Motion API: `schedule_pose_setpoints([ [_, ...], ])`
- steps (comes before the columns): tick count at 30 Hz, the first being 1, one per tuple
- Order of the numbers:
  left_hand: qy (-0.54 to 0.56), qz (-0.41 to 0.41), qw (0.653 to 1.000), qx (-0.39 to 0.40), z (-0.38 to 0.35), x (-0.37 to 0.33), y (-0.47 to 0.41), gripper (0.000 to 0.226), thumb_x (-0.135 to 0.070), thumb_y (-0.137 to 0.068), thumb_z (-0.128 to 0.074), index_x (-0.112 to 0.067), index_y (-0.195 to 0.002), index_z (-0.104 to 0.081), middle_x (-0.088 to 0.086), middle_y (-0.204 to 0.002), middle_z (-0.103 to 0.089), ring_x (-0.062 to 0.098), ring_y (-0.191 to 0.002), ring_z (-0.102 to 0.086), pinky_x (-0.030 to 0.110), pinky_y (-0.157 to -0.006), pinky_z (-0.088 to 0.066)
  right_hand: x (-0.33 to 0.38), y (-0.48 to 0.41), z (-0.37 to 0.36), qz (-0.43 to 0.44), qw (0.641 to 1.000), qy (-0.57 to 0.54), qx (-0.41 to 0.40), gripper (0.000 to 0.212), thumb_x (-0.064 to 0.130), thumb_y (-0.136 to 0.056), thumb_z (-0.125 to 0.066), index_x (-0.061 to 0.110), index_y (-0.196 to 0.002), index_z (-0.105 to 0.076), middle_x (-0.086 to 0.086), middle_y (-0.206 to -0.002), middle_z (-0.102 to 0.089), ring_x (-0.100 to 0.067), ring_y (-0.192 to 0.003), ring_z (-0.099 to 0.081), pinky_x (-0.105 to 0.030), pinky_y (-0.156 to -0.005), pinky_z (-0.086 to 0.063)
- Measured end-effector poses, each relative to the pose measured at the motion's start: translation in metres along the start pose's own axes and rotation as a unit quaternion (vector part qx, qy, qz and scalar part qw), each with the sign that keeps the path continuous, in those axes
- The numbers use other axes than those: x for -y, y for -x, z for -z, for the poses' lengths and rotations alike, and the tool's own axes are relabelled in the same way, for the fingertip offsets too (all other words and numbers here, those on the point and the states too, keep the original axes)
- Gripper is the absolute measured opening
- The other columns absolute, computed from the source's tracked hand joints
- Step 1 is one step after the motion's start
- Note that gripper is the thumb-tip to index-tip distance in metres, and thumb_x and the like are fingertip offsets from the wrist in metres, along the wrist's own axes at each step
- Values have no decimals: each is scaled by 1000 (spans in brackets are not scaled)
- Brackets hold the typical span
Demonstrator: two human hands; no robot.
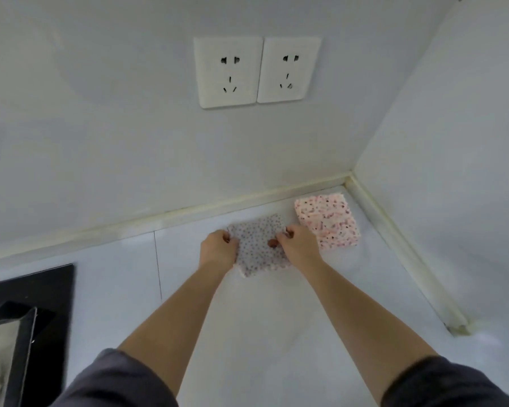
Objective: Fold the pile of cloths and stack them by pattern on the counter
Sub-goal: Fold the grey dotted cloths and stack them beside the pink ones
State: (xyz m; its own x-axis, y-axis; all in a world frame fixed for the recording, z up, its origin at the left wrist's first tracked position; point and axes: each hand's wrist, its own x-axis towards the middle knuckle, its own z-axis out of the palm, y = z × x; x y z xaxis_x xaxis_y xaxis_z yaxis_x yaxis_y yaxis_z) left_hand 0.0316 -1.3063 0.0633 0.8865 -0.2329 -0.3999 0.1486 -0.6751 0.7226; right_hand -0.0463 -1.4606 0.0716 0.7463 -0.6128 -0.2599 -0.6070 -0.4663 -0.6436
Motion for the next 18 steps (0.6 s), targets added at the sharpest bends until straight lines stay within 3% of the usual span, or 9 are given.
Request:
schedule_pose_setpoints([
  [5, -43, 5, 999, -30, -13, -6, -28, 20, -25, -94, -57, -12, -78, -57, 10, -82, -66, 30, -83, -66, 35, -75, -55, -1, -37, -8, 15, 998, 65, -15, 25, 24, -94, -57, 13, -74, -47, 0, -64, -46, -22, -68, -51, -28, -49, -28],
  [7, -41, 15, 998, -47, -14, -9, -29, 17, -30, -93, -58, -13, -94, -57, 9, -93, -66, 29, -91, -64, 35, -77, -52, 0, -41, -9, 19, 996, 83, -15, 19, 25, -94, -57, 10, -84, -54, -5, -75, -56, -25, -75, -57, -29, -58, -38],
  [9, -67, 7, 994, -89, -14, -13, -25, 33, -38, -91, -59, -15, -112, -48, 6, -107, -59, 30, -97, -61, 35, -74, -46, 1, -41, -5, 54, 991, 113, -37, 16, 24, -95, -53, 9, -92, -57, -8, -87, -61, -25, -82, -58, -31, -64, -41],
  [11, -158, -56, 976, -138, -18, -14, -15, 40, -40, -91, -57, -15, -119, -43, 5, -116, -51, 28, -102, -57, 37, -74, -44, -2, -39, 1, 127, 969, 186, -101, 14, 21, -94, -53, 8, -98, -59, -9, -97, -59, -26, -89, -56, -33, -68, -41],
  [13, -260, -164, 940, -146, -30, -11, -5, 40, -37, -92, -52, -16, -125, -45, 6, -124, -48, 26, -111, -50, 38, -85, -41, -10, -38, 8, 163, 940, 253, -162, 19, 20, -89, -56, 10, -106, -62, -11, -108, -59, -31, -100, -54, -39, -77, -42],
  [15, -315, -232, 914, -107, -44, -13, -3, 47, -36, -94, -45, -19, -137, -39, 9, -142, -38, 29, -130, -36, 41, -102, -33, -20, -43, 16, 130, 939, 278, -158, 33, 23, -90, -55, 14, -121, -57, -12, -132, -51, -35, -122, -45, -49, -93, -38],
  [18, -382, -252, 889, -20, -63, -15, -8, 62, -47, -99, -26, -24, -153, -5, 12, -161, 3, 33, -147, 5, 50, -118, -3, -36, -51, 23, 36, 952, 295, -76, 55, 38, -99, -37, 23, -149, -23, -6, -161, -11, -40, -146, -5, -66, -109, -15],
])
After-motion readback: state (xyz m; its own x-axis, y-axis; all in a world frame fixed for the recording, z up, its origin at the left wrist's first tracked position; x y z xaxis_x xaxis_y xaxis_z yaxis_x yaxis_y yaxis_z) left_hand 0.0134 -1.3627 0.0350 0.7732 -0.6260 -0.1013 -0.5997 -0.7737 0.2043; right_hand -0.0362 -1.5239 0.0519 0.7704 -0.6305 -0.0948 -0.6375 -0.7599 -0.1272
